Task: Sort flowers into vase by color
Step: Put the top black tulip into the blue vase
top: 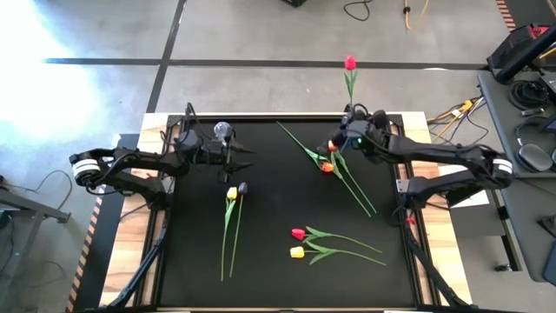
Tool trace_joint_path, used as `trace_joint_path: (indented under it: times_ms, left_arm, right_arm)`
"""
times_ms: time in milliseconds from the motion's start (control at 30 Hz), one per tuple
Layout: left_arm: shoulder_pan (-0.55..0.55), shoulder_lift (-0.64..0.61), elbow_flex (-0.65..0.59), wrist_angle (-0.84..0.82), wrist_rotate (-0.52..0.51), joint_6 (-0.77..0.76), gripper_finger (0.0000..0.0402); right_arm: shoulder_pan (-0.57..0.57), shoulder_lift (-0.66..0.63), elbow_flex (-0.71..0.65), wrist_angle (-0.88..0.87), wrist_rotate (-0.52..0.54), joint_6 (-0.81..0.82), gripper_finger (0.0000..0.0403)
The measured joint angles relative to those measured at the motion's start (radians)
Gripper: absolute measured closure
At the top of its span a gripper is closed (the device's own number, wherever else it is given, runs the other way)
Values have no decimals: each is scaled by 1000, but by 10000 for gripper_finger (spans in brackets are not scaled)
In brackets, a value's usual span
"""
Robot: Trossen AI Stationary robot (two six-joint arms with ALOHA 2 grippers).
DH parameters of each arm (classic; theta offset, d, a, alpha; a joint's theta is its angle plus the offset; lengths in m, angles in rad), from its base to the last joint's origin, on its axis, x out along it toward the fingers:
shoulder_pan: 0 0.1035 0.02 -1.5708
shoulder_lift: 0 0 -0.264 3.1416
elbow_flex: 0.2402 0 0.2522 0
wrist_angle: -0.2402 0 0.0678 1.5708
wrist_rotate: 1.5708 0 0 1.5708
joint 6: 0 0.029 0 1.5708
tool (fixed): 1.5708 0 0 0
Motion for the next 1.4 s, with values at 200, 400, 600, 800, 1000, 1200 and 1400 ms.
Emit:
trace_joint_path:
  times_ms: [200, 400, 600, 800, 1000, 1200, 1400]
  left_arm:
    - [0, 0, 0, -61, 3, 47, 311]
    - [-3, 0, -15, -97, 3, 82, 394]
    - [-3, 0, -82, -54, -12, 82, 400]
    - [-3, 0, -102, -11, -14, 79, 400]
    - [-3, 0, -92, -3, -14, 79, 401]
    - [-3, 0, -86, -3, -10, 81, 401]
    - [-3, 1, -86, -10, -9, 76, 401]
  right_arm:
    - [180, -79, 14, -179, -49, 57, 269]
    - [321, -96, 12, -325, -131, 145, 314]
    - [391, -26, 12, -396, -140, 284, 321]
    - [390, 97, 6, -528, -318, 506, 277]
    - [327, 195, -11, -584, -421, 555, 230]
    - [211, 228, -15, -496, -528, 454, 229]
    - [152, 304, -16, -456, -602, 401, 247]
